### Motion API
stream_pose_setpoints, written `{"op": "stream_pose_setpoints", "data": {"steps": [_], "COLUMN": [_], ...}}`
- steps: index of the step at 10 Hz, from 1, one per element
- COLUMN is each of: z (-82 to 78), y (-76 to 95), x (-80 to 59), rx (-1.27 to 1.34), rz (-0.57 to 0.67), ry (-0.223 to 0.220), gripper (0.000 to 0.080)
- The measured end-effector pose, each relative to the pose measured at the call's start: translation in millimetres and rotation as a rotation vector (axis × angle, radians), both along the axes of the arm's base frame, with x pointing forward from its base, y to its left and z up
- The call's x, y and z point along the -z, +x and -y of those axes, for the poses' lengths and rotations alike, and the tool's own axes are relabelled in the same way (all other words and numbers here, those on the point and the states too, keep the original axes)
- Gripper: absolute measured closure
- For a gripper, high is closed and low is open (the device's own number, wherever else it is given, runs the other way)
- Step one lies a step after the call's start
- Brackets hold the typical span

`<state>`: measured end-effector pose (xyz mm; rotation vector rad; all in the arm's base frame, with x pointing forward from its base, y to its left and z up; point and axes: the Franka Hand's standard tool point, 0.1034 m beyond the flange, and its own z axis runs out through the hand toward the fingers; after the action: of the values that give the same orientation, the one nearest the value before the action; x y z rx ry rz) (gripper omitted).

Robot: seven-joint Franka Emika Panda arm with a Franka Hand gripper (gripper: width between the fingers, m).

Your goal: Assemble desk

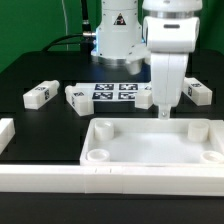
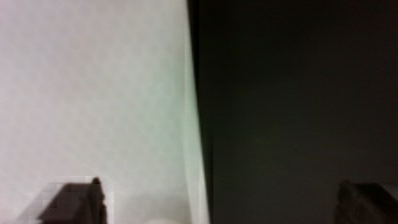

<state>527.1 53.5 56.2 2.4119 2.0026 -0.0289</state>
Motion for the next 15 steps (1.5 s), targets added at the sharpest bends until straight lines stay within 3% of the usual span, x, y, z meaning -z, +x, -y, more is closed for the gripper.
{"op": "stream_pose_setpoints", "data": {"steps": [2, 4, 5, 9, 12, 15], "z": [-8.5, -35.5, -41.0, -38.2, -46.8, -72.8], "y": [-11.0, -22.8, -23.2, -23.3, -36.6, -56.3], "x": [-19.7, -25.9, -24.7, -23.9, -22.5, -8.6], "rx": [0.161, 0.342, 0.328, 0.396, 0.783, 1.101], "rz": [0.022, 0.026, 0.024, 0.023, 0.032, 0.029], "ry": [-0.006, -0.009, -0.009, -0.008, -0.004, 0.007], "gripper": [0.0150, 0.0150, 0.0150, 0.0150, 0.0150, 0.0150]}}
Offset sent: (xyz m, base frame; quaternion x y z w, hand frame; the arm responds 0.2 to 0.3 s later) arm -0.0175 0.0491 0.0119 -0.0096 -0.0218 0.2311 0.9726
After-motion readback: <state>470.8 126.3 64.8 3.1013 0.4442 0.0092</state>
